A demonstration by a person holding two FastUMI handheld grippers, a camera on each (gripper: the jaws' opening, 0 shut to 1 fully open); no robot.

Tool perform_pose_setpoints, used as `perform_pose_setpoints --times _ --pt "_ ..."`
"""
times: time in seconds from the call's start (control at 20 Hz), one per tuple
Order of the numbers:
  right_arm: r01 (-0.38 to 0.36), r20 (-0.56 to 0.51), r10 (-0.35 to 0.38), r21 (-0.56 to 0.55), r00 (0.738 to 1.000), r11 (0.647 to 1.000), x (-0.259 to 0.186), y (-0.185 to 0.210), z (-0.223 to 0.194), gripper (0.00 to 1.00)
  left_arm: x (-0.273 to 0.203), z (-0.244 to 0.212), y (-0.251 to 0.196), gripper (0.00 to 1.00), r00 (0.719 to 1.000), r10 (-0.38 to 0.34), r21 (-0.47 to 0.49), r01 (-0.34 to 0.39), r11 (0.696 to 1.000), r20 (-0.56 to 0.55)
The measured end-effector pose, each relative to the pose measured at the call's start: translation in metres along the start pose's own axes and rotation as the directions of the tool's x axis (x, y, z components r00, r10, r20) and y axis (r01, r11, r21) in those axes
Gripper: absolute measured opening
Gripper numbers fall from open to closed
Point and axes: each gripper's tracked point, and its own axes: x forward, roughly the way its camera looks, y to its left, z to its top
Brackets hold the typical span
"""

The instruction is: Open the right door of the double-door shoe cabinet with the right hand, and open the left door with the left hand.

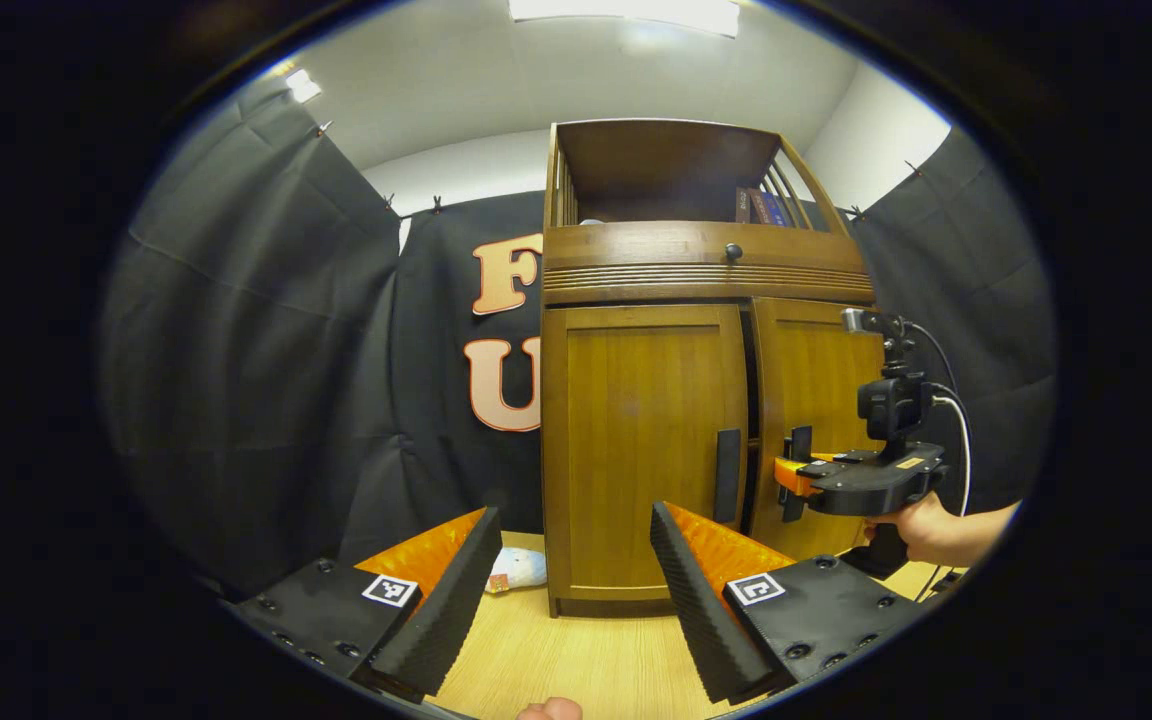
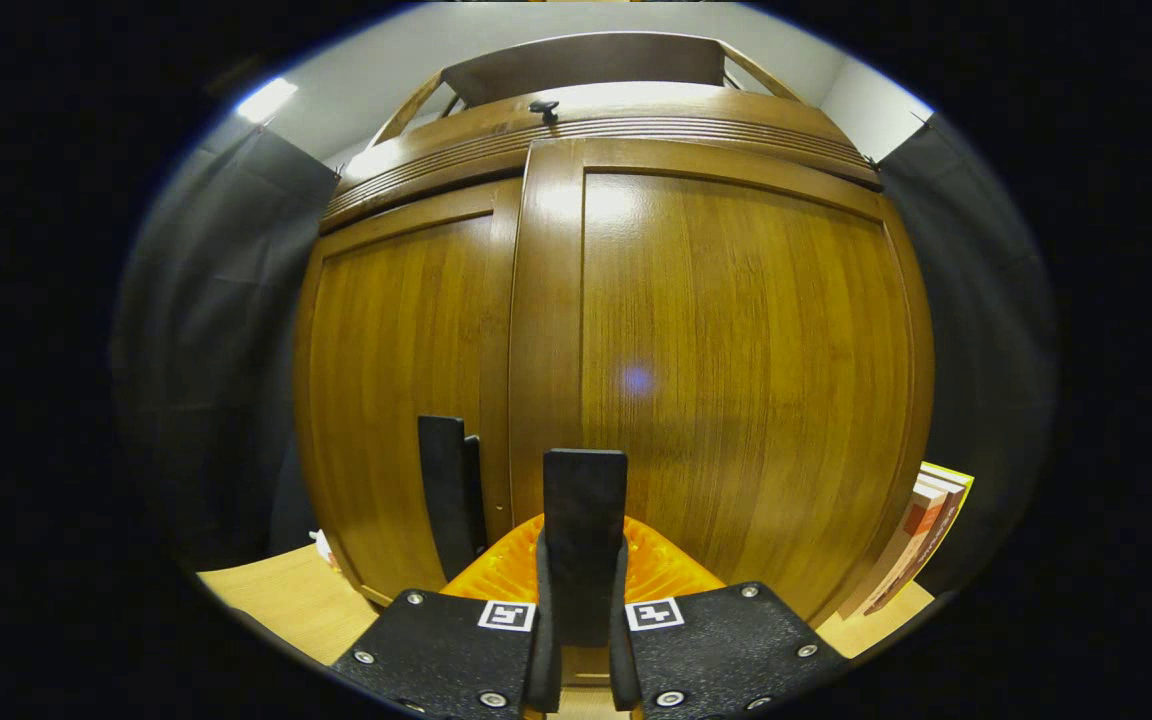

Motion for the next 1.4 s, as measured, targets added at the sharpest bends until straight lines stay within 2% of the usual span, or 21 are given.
perform_pose_setpoints --times 0.05,0.15,0.3,0.35,0.45,0.5,0.55,0.7,0.75,0.85,1.05,1.25,1.35,1.4 --pt "-0.008 -0.002 0.008 0.003 1.000 1.000 -0.007 0.000 0.001 0.19 0.000 0.000 -0.001 0.94 1.000 -0.006 -0.001 0.006 1.000 0.002" --pt "-0.023 -0.009 0.024 0.036 1.000 0.999 -0.023 -0.002 -0.001 0.19 -0.002 0.002 -0.003 0.94 1.000 -0.021 -0.001 0.021 1.000 0.005" --pt "-0.009 -0.001 0.009 0.008 1.000 1.000 -0.053 -0.009 0.003 0.19 -0.003 0.002 -0.005 0.97 0.999 -0.047 0.002 0.047 0.999 0.006" --pt "-0.003 -0.001 0.003 -0.002 1.000 1.000 -0.060 -0.013 0.003 0.19 -0.003 0.001 -0.006 0.94 0.998 -0.060 0.000 0.060 0.998 0.004" --pt "0.000 -0.007 0.001 0.026 1.000 1.000 -0.076 -0.020 0.003 0.18 -0.005 0.001 -0.008 0.94 0.996 -0.088 -0.005 0.088 0.996 0.005" --pt "0.002 -0.010 -0.002 0.036 1.000 0.999 -0.084 -0.023 0.005 0.22 -0.006 0.003 -0.008 0.94 0.995 -0.097 -0.002 0.097 0.995 0.007" --pt "0.006 -0.011 -0.006 0.036 1.000 0.999 -0.092 -0.026 0.005 0.22 -0.005 0.001 -0.009 0.96 0.994 -0.105 0.002 0.105 0.994 0.011" --pt "0.007 -0.029 -0.006 0.024 1.000 1.000 -0.121 -0.037 0.005 0.15 0.000 -0.005 -0.020 0.94 0.992 -0.129 -0.005 0.129 0.992 0.007" --pt "0.005 -0.038 -0.004 0.030 0.999 1.000 -0.128 -0.042 0.005 0.22 0.004 -0.005 -0.024 0.94 0.991 -0.135 -0.007 0.135 0.991 0.000" --pt "0.008 -0.046 -0.006 0.029 0.999 1.000 -0.141 -0.051 0.006 0.18 0.006 -0.006 -0.030 0.97 0.990 -0.143 -0.006 0.143 0.990 -0.007" --pt "0.052 -0.048 -0.052 -0.007 0.997 0.999 -0.168 -0.077 0.008 0.18 -0.001 -0.007 -0.044 0.94 0.988 -0.154 -0.004 0.154 0.988 0.006" --pt "0.109 -0.047 -0.110 -0.017 0.993 0.994 -0.196 -0.113 0.002 0.18 -0.001 -0.007 -0.059 0.97 0.986 -0.169 -0.009 0.169 0.986 0.006" --pt "0.163 -0.045 -0.167 -0.085 0.985 0.983 -0.210 -0.143 0.004 0.17 0.000 -0.005 -0.067 0.94 0.983 -0.184 -0.012 0.185 0.983 0.009" --pt "0.204 -0.042 -0.209 -0.099 0.977 0.974 -0.217 -0.162 0.003 0.22 0.001 -0.005 -0.070 0.94 0.982 -0.190 -0.010 0.190 0.982 0.008"
